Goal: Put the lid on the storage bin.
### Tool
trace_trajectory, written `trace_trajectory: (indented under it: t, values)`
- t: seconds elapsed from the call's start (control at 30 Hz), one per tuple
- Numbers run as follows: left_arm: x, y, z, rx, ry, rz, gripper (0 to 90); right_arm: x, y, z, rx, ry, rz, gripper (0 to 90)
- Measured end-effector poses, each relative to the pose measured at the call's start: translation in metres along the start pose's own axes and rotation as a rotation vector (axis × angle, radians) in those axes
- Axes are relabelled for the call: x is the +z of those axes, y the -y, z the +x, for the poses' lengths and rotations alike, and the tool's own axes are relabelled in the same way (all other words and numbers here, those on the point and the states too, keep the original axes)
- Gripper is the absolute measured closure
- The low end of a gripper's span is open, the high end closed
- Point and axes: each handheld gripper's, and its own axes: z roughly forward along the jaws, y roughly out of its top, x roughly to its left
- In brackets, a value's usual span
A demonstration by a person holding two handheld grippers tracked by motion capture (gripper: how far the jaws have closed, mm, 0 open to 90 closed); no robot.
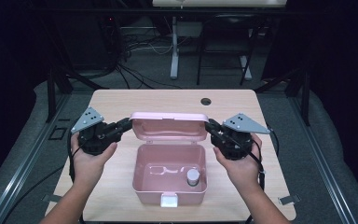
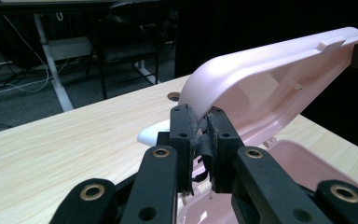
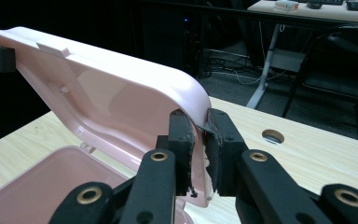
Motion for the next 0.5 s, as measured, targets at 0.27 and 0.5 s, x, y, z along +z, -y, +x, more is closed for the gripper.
trace_trajectory:
  t: [0.27, 0.5]
  values:
    - [-0.005, 0.0034, -0.0036, -0.003, 0.012, -0.004, 81.7, -0.0058, 0.0037, 0.0037, -0.008, -0.003, 0.0, 79.4]
    - [-0.0096, 0.0076, -0.0064, 0.001, 0.025, 0.0, 81.1, -0.0106, 0.0073, 0.006, -0.001, -0.014, 0.007, 78.7]
